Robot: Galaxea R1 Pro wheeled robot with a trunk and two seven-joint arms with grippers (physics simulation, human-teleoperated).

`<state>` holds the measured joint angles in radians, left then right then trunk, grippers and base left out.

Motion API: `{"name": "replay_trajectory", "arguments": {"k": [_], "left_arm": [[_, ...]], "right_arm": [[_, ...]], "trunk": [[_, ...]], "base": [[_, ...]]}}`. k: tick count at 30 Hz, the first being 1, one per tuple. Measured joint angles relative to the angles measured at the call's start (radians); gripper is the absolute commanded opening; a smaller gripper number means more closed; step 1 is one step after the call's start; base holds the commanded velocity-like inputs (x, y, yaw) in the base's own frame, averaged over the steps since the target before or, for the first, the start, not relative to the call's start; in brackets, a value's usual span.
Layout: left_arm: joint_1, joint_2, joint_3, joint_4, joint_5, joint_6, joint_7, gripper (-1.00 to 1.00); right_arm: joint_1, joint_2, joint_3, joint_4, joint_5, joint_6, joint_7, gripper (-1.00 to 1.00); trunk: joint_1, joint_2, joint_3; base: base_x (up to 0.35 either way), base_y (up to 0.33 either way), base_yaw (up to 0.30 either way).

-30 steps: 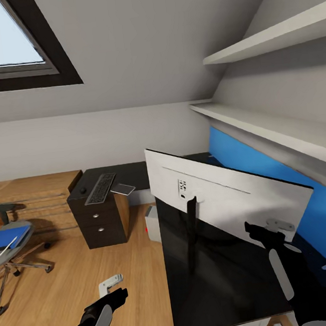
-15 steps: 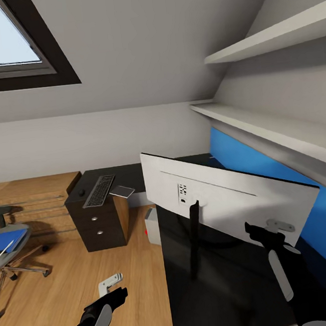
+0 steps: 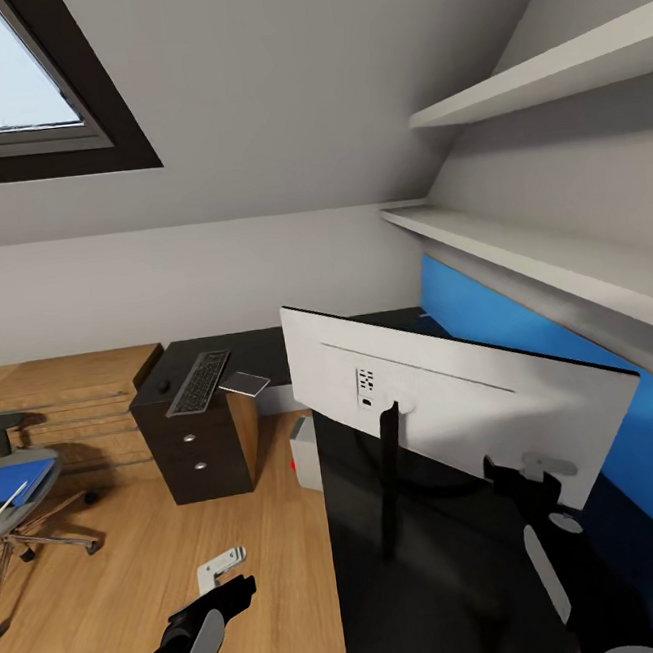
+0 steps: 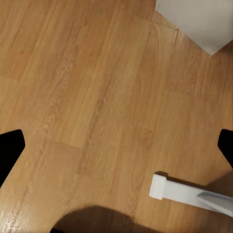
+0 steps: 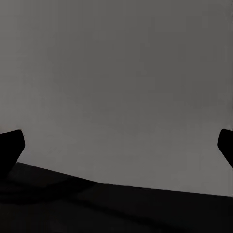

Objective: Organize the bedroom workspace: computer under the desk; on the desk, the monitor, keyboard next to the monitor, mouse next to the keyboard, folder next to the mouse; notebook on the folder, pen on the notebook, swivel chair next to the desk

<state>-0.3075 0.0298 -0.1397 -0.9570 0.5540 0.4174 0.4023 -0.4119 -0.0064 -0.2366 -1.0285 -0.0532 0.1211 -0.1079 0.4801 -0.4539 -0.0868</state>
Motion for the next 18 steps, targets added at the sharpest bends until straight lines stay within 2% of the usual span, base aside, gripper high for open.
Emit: {"name": "replay_trajectory", "arguments": {"k": [3, 7, 11, 16, 18], "left_arm": [[0.0, 0.0, 0.0, 0.0, 0.0, 0.0, 0.0, 1.0], [0.0, 0.001, 0.0, 0.0, 0.0, 0.0, -0.001, 1.0], [0.0, 0.0, 0.0, -0.012, 0.0, 0.0, -0.001, 1.0], [0.0, 0.001, 0.001, -0.044, -0.001, 0.0, 0.0, 1.0], [0.0, 0.002, 0.001, -0.049, -0.002, 0.0, 0.0, 1.0]], "right_arm": [[-0.002, -0.001, 0.007, 0.055, 0.013, -0.066, -0.005, 1.0], [-0.005, -0.002, 0.009, 0.084, 0.034, -0.094, -0.009, 1.0], [-0.016, -0.02, 0.007, 0.138, 0.047, -0.112, -0.011, 1.0], [-0.124, -0.058, 0.006, 0.32, 0.05, -0.169, -0.013, 1.0], [-0.238, -0.093, 0.007, 0.514, 0.049, -0.243, -0.015, 1.0]], "trunk": [[0.0, 0.0, 0.0], [0.0, 0.0, 0.0], [0.0, 0.0, 0.0], [0.0, 0.0, 0.0], [0.0, 0.0, 0.0]], "base": [[0.0, 0.0, 0.0], [0.0, 0.0, 0.0], [0.0, 0.0, 0.0], [0.0, 0.0, 0.0], [0.0, 0.0, 0.0]]}}
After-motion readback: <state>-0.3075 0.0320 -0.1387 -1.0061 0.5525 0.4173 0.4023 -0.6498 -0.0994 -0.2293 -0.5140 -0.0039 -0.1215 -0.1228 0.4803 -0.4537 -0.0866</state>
